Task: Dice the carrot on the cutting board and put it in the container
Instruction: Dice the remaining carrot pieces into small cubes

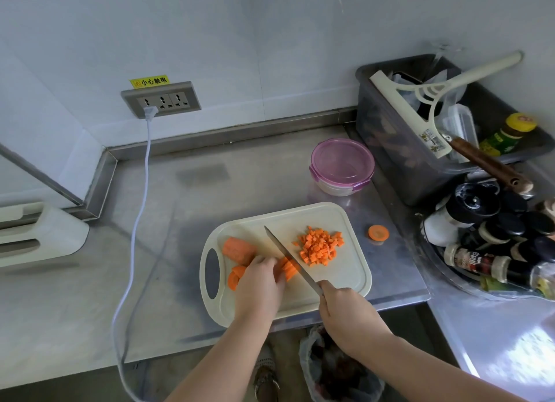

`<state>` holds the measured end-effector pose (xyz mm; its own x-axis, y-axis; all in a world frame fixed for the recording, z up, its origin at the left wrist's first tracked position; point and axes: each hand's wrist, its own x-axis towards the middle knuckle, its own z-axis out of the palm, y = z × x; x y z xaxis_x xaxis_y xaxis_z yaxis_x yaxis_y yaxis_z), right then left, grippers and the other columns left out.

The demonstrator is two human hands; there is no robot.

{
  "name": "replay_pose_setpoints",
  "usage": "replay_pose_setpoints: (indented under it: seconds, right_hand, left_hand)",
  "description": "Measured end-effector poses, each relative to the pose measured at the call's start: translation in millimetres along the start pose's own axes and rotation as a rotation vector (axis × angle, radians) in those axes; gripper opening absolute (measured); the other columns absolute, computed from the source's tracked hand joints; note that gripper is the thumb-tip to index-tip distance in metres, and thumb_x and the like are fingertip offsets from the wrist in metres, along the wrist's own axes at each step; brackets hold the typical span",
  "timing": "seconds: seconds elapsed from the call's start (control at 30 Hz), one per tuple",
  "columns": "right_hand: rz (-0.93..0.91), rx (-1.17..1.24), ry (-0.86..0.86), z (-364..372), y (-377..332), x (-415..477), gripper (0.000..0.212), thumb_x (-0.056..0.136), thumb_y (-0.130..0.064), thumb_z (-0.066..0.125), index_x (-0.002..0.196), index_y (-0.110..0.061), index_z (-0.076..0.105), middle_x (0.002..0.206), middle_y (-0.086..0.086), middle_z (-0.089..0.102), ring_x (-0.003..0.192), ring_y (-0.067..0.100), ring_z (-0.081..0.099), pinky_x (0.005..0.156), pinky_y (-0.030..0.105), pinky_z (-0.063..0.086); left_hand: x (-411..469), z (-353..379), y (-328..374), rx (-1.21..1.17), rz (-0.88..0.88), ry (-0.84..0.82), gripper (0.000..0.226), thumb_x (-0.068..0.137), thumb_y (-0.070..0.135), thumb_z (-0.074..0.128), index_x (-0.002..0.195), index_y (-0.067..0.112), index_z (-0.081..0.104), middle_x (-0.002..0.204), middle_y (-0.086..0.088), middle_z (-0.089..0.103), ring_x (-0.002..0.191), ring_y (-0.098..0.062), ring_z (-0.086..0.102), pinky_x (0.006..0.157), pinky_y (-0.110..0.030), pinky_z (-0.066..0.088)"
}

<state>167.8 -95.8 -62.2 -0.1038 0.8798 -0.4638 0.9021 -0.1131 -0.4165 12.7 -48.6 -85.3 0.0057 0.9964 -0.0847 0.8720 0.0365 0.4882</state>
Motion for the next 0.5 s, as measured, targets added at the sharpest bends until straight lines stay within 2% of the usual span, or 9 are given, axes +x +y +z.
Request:
replay_pose_setpoints:
  seconds: [0.17,0.37,0.5]
  right_hand:
    - [0.011,-0.036,-0.017,2.8,-3.7,1.7,0.033,0.101,-0.020,0.037,0.134,-0.022,0.041,0.097,0.001,0.065,0.082,0.021,0.067,0.075,0.038,0.058]
    - [0.029,-0.119,-0.050,4.8,-6.6,2.5,0.037,0.098,-0.016,0.045,0.134,-0.021,0.039,0.093,0.001,0.065,0.079,0.020,0.067,0.072,0.035,0.059]
    - [0.010,-0.138,-0.066,3.4,-8.6,0.5,0.032,0.100,-0.015,0.038,0.132,-0.016,0.039,0.090,0.001,0.054,0.086,0.024,0.064,0.073,0.033,0.052]
  left_hand:
    - [3.4,-0.1,2.6,-0.007,-0.048,-0.033,0.022,0.089,0.034,0.061,0.101,0.018,0.069,0.103,0.004,0.062,0.093,-0.015,0.061,0.069,-0.021,0.040]
    - [3.7,0.9,2.3,0.005,-0.078,-0.085,0.019,0.090,0.031,0.061,0.100,0.017,0.069,0.103,0.002,0.062,0.091,-0.018,0.061,0.071,-0.026,0.046]
    - [3.8,1.7,2.6,0.008,-0.084,-0.100,0.018,0.090,0.029,0.061,0.101,0.017,0.069,0.103,0.001,0.061,0.090,-0.018,0.061,0.073,-0.025,0.047]
